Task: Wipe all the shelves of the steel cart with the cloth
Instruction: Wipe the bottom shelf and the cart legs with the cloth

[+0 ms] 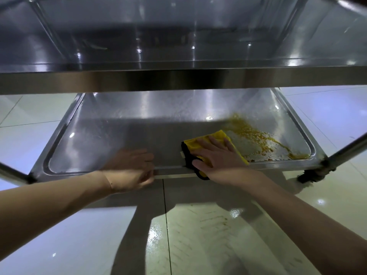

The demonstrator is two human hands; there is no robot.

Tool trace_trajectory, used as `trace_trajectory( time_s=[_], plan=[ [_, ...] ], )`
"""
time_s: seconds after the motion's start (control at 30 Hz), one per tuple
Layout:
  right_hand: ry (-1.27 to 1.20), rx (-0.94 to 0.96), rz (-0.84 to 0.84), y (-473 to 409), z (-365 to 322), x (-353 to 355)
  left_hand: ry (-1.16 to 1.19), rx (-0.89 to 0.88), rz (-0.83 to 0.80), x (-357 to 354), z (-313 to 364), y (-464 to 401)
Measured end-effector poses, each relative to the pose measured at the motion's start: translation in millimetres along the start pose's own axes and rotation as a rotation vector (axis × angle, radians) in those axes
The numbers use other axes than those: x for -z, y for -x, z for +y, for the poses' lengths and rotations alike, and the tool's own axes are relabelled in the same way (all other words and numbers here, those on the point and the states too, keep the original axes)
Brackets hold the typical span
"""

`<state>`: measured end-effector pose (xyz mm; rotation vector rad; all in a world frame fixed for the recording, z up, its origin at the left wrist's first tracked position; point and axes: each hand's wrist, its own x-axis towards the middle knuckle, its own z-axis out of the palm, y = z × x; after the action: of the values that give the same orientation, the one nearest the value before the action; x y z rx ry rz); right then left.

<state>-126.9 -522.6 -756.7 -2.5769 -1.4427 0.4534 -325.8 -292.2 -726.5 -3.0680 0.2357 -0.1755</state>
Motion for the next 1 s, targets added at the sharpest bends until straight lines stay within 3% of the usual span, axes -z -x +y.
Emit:
trace_trajectory(
  time_s=[0.13,0.23,0.47,1.0],
  plan=[
    [0.067,-0.025,0.101,5.1,-3.9,-11.0,0.034,-0.067,-0.054,-14.9,9.2,-6.6],
    [0.104,-0.055,0.087,3.3,-4.2,-16.0,0.07,-0.1,-0.107,-20.6,24.5,-19.9],
    [0.118,-0.096,0.029,-10.7,-3.3,-15.6,0.079,-0.013,-0.057,-22.0,38.1,-30.0],
    [0.096,-0.22,0.083,-130.3,18.6,23.7,0.097,-0.047,0.001,-23.3,38.4,-27.2]
  ],
)
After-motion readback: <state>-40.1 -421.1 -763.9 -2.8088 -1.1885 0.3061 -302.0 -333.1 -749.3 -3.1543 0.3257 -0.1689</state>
